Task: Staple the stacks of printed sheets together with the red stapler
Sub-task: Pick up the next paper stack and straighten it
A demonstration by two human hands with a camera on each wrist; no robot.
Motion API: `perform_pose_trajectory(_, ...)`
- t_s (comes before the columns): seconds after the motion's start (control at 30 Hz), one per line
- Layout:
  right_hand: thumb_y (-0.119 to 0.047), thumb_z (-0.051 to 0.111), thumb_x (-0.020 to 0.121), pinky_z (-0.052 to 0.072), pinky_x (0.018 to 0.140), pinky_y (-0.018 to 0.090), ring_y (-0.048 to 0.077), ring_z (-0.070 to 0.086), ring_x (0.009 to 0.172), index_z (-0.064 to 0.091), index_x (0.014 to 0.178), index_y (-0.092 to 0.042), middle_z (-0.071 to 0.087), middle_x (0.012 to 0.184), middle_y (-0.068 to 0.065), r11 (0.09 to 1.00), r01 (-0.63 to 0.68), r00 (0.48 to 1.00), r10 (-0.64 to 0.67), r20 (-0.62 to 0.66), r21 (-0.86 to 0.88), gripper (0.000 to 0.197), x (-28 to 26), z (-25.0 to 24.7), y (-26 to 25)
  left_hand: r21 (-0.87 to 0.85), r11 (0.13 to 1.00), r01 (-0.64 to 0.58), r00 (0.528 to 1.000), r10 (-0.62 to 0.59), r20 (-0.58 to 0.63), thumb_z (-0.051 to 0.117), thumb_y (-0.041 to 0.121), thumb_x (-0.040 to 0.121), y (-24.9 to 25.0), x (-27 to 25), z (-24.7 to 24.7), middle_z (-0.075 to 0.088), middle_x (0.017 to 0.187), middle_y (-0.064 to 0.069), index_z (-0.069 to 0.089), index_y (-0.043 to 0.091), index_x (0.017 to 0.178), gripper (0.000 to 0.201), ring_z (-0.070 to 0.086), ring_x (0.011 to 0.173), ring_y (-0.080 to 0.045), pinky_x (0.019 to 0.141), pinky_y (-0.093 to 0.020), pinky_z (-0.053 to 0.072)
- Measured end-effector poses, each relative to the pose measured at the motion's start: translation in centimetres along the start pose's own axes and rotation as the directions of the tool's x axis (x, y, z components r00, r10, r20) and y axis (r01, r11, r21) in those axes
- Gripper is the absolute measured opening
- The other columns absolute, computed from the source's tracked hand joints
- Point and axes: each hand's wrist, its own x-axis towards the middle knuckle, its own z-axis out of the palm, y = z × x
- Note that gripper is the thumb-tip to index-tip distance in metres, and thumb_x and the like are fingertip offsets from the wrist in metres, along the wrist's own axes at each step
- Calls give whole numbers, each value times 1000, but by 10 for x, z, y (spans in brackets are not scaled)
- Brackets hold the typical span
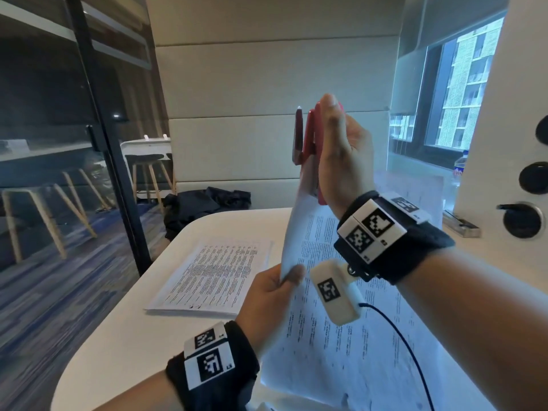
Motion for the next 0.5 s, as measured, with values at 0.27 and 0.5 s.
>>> perform_pose_trajectory(0.27,-66,44,81,55,68,55,32,68,65,60,58,-18,68,61,7,971,-194,975,175,-135,-141,55,11,-19,19,-31,999,30,995,-27,94,50,26,97,1,9,-13,73,78,-13,73,9,79,34,68,64,-23,62,-32,56)
perform_pose_trajectory(0.5,-40,55,72,57,72,46,24,65,62,63,60,-12,71,66,6,918,-383,916,362,-173,-105,32,3,-18,20,207,976,-65,994,46,95,45,25,98,0,10,-13,39,58,-7,40,10,65,37,31,43,-12,44,-20,26)
